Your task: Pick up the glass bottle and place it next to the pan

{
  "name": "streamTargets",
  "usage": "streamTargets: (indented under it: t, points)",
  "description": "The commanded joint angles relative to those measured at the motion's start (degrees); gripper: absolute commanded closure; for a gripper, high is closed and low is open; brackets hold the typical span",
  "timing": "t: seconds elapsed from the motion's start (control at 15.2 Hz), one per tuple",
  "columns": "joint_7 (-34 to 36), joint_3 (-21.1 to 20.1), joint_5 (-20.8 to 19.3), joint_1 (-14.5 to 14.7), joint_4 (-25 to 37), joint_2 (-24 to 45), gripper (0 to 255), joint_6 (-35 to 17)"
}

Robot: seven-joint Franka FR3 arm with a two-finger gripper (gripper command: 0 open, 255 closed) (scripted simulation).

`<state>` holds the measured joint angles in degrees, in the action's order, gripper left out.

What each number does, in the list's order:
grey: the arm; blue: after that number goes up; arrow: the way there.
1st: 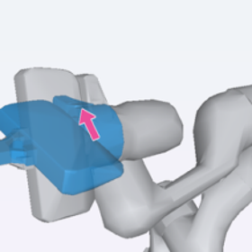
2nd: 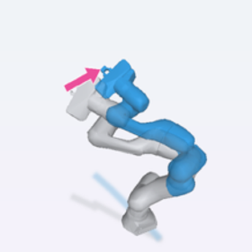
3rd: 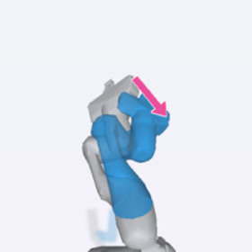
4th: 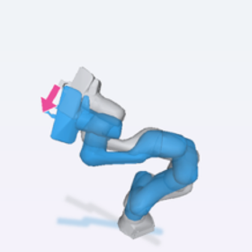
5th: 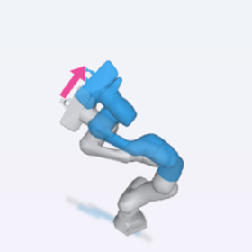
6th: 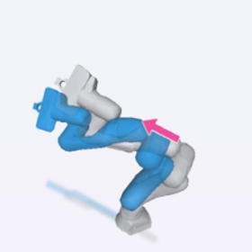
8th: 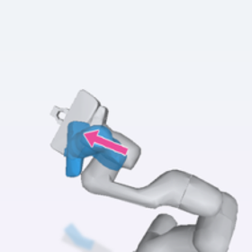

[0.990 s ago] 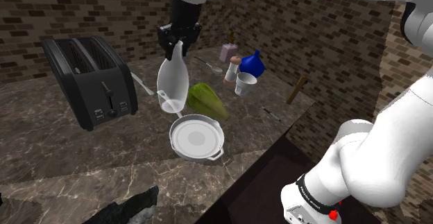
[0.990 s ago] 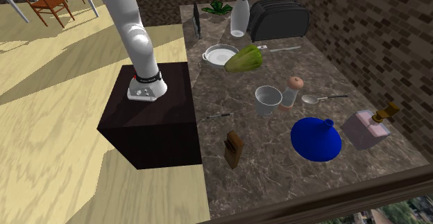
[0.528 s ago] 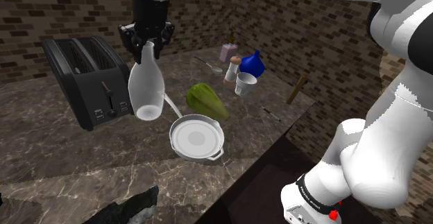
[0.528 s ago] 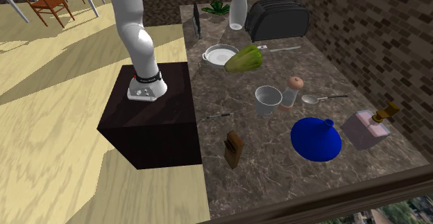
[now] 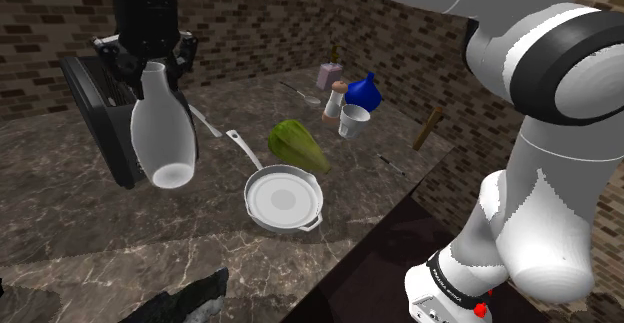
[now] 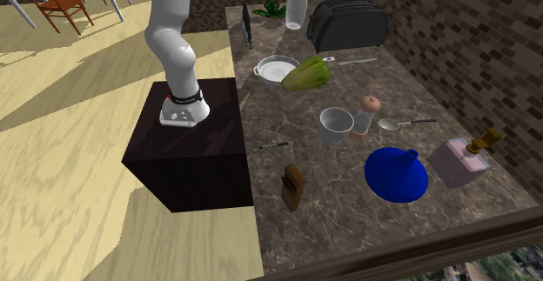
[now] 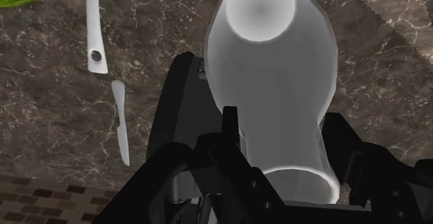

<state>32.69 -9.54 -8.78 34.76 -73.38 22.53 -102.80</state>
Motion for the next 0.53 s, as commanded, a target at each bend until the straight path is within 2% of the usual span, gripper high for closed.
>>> streamTargets:
  t: [0.0, 0.46]
  points:
    - [0.7, -0.1, -0.2, 0.4, -0.1, 0.6, 255, -0.6]
    - [1.2, 0.0, -0.3, 0.1, -6.1, 0.2, 255, -6.2]
